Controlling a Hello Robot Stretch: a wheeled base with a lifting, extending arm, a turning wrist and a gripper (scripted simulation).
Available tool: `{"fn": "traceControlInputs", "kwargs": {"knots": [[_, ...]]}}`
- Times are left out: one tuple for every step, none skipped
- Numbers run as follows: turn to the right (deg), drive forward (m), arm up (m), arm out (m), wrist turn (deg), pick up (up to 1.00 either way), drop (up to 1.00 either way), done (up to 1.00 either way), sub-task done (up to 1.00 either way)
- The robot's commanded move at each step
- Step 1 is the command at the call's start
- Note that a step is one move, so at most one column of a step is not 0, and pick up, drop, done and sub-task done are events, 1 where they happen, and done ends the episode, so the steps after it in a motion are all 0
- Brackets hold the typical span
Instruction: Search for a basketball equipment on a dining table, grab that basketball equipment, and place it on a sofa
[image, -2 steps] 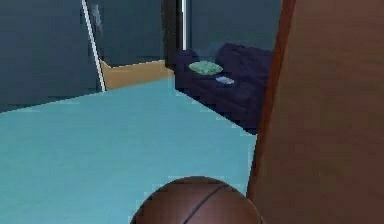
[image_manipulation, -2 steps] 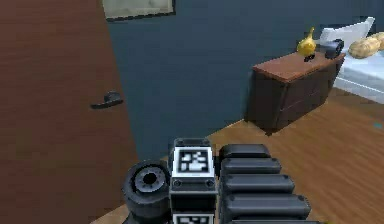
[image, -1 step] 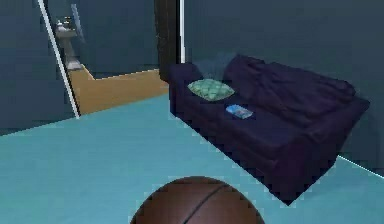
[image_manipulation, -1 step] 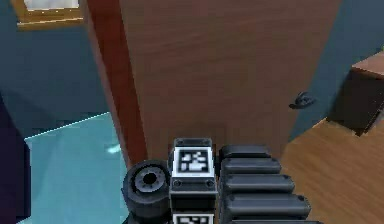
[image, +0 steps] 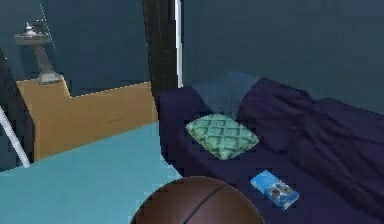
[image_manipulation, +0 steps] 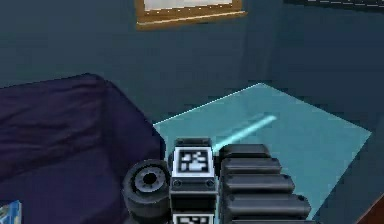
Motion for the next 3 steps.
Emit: {"fn": "traceControlInputs", "kwargs": {"knots": [[-6.0, 0.00, 0.00, 0.00, 0.0, 0.00, 0.00, 0.00, 0.00], [0.0, 0.65, 0.00, 0.00, 0.0, 0.00, 0.00, 0.00, 0.00], [45.0, 0.00, 0.00, 0.00, 0.0, 0.00, 0.00, 0.00, 0.00]]}}
